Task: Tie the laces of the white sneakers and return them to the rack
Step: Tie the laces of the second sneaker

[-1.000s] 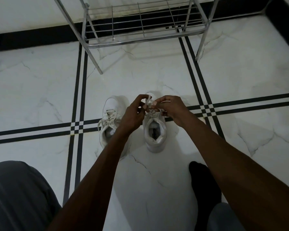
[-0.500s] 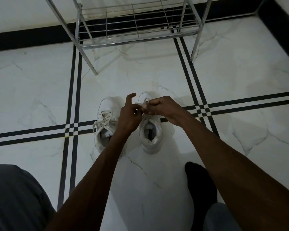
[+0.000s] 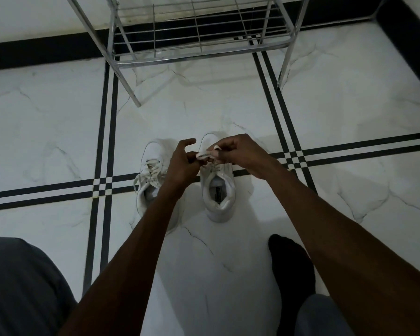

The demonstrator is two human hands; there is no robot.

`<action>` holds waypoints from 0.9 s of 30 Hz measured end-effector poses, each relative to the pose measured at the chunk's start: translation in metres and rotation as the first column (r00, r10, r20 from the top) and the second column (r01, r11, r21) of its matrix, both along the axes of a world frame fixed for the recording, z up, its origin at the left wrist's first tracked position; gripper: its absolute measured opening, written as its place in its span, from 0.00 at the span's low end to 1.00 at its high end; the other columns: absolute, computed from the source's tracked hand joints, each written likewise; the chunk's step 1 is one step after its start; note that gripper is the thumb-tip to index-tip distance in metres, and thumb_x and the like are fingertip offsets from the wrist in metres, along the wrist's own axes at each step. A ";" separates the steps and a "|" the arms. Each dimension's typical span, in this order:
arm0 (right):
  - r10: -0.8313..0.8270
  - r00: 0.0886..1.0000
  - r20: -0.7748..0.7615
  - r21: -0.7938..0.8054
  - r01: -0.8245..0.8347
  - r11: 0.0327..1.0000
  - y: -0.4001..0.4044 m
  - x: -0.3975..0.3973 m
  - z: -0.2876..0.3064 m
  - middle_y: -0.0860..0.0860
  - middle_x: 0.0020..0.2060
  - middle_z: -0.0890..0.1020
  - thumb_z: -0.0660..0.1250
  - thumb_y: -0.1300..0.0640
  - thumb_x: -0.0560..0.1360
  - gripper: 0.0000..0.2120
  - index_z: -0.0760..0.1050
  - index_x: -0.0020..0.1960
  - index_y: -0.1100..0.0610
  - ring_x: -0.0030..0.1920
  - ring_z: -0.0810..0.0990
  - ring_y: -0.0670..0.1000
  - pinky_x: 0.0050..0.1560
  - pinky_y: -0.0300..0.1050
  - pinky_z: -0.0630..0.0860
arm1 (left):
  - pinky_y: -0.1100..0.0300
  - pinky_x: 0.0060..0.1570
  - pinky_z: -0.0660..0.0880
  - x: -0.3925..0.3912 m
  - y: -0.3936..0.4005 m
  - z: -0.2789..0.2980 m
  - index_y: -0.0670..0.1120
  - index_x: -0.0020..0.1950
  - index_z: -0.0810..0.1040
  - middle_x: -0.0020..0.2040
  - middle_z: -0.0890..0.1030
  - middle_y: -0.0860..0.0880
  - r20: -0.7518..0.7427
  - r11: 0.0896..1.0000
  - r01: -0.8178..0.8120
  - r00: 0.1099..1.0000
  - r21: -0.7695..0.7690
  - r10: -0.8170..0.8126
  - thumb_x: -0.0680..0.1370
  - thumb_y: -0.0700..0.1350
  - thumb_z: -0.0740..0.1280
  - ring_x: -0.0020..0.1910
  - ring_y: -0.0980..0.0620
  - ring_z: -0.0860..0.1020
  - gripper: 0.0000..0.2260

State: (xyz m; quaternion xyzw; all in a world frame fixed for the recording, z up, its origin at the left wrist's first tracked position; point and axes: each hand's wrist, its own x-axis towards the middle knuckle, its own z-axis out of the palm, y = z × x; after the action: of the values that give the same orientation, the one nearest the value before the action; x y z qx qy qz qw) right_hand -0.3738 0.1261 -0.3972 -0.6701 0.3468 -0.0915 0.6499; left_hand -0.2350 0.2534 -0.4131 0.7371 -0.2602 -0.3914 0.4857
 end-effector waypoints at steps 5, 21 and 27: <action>0.117 0.958 -0.261 -0.359 -0.209 0.910 -0.008 0.004 0.010 0.51 0.43 0.86 0.78 0.58 0.72 0.09 0.86 0.51 0.58 0.40 0.82 0.44 0.43 0.40 0.79 | 0.68 0.30 0.77 0.001 -0.001 0.003 0.45 0.71 0.70 0.50 0.87 0.48 -0.026 1.000 0.016 1.000 -0.019 -0.017 0.79 0.36 0.70 0.46 0.52 0.84 0.22; -0.275 0.960 -0.050 -0.313 0.246 0.917 0.008 0.010 -0.010 0.51 0.42 0.87 0.79 0.57 0.68 0.08 0.85 0.45 0.58 0.43 0.86 0.48 0.44 0.46 0.84 | 0.62 0.46 0.82 0.000 -0.005 0.008 0.51 0.71 0.76 0.60 0.85 0.53 0.065 0.983 0.162 0.985 -0.083 -0.157 0.83 0.43 0.67 0.52 0.58 0.85 0.16; -0.254 0.965 -0.067 -0.116 0.246 0.962 0.006 0.001 -0.003 0.54 0.44 0.87 0.79 0.59 0.69 0.10 0.84 0.48 0.61 0.41 0.86 0.50 0.38 0.41 0.82 | 0.50 0.44 0.85 0.002 -0.009 0.006 0.47 0.57 0.87 0.49 0.88 0.49 0.301 0.990 0.144 0.944 0.000 -0.137 0.81 0.42 0.70 0.45 0.52 0.86 0.08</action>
State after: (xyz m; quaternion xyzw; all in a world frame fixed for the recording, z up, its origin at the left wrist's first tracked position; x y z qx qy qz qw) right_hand -0.3725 0.1320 -0.4005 -0.6577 0.4495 -0.1639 0.5818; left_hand -0.2329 0.2445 -0.4066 0.7622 -0.3869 -0.3058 0.4193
